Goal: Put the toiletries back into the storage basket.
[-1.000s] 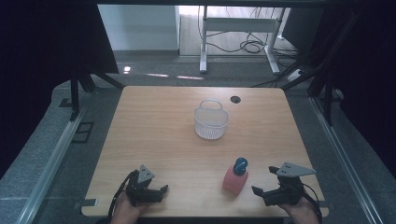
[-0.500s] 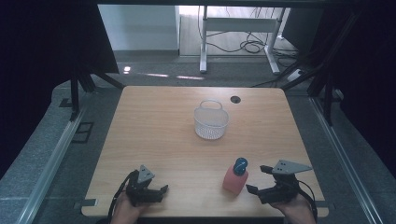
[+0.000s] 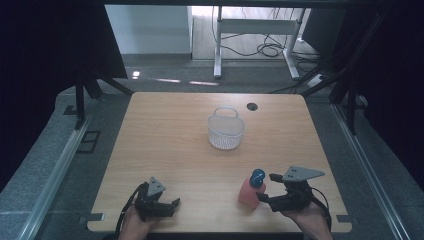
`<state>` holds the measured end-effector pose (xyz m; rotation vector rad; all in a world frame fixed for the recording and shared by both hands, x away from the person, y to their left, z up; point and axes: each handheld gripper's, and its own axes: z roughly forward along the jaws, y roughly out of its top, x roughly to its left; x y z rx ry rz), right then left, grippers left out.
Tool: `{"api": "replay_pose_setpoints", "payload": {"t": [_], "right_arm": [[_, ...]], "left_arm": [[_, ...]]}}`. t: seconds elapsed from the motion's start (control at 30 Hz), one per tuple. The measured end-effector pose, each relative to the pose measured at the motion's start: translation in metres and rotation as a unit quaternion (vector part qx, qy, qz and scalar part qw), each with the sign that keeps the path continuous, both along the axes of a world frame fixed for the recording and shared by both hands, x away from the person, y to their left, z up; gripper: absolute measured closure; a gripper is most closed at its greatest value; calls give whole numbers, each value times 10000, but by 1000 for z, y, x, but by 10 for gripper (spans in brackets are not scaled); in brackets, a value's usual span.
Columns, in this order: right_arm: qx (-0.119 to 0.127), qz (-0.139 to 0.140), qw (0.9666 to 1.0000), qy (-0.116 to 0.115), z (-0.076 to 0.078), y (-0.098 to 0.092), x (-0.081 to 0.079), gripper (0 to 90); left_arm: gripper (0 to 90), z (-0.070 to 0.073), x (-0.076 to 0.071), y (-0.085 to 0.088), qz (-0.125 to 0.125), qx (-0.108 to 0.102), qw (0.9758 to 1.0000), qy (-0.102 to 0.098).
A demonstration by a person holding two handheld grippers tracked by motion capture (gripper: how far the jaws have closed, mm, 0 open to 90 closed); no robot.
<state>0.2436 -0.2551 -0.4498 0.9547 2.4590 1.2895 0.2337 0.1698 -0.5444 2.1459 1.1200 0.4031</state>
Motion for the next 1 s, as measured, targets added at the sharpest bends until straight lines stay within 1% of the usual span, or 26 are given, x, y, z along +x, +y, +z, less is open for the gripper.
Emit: {"api": "replay_pose_setpoints", "payload": {"t": [0.2, 0.33, 0.37, 0.53, 0.6, 0.7, 0.8, 0.87, 1.0], "right_arm": [[44, 46, 10000, -15, 3, 6, 5, 262], [68, 118, 9999, -39, 5, 11, 8, 327], [68, 118, 9999, -39, 5, 11, 8, 327], [45, 178, 9998, -27, 6, 17, 12, 386], [12, 185, 9998, -58, 6, 19, 13, 414], [-19, 213, 9997, -69, 7, 22, 15, 481], [-70, 198, 9997, -119, 7, 24, 15, 503], [-140, 146, 9995, -251, 9, 24, 13, 524], [-163, 94, 9995, -249, 10, 24, 12, 527]], "left_arm": [[101, 0, 0, 0, -2, 1, 10000, 1], [101, 0, 0, 0, 2, -1, 10000, 0], [101, 0, 0, 0, 2, -1, 10000, 0], [101, 0, 0, 0, 13, -13, 10000, -3], [101, 0, 0, 0, 4, -5, 10000, 1], [101, 0, 0, 0, 6, -8, 10000, 1], [101, 0, 0, 0, 7, -8, 10000, -1], [101, 0, 0, 0, 11, -14, 10000, -2], [101, 0, 0, 0, 9, -10, 10000, -2]]}}
